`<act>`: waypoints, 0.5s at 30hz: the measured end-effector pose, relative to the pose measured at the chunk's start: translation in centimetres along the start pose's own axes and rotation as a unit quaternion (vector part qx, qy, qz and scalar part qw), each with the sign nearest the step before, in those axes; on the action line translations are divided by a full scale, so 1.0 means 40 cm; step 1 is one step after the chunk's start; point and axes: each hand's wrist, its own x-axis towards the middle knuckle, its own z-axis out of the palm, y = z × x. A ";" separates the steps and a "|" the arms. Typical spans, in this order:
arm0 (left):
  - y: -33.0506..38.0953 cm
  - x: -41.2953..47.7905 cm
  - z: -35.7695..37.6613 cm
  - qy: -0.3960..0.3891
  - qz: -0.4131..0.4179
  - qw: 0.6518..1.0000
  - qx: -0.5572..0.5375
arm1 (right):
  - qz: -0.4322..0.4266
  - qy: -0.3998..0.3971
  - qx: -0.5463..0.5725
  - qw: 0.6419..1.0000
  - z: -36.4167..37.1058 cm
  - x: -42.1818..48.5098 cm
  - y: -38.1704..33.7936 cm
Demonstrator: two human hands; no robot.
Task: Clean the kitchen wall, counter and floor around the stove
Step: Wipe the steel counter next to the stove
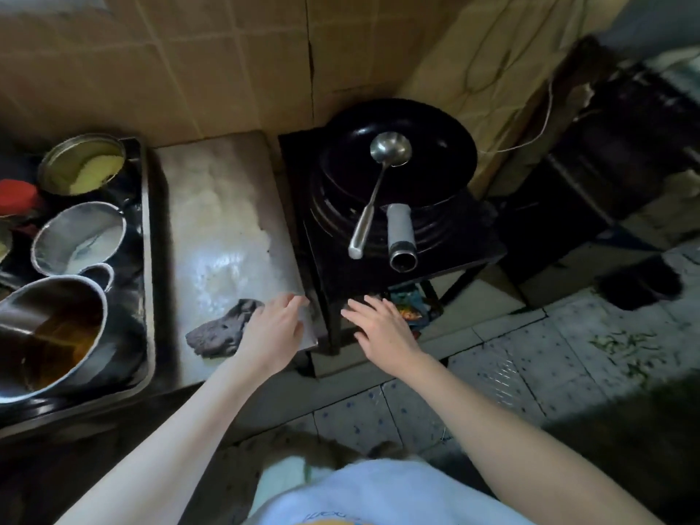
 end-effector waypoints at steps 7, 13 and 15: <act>0.209 0.085 0.060 -0.030 0.086 0.995 0.035 | 0.138 0.039 0.033 0.989 -0.054 -0.161 0.184; 0.421 0.145 0.111 -0.070 0.174 0.980 0.074 | 0.233 0.084 0.050 0.967 -0.103 -0.329 0.332; 0.492 0.165 0.125 -0.069 0.202 0.973 0.089 | 0.256 0.083 0.050 0.962 -0.114 -0.388 0.380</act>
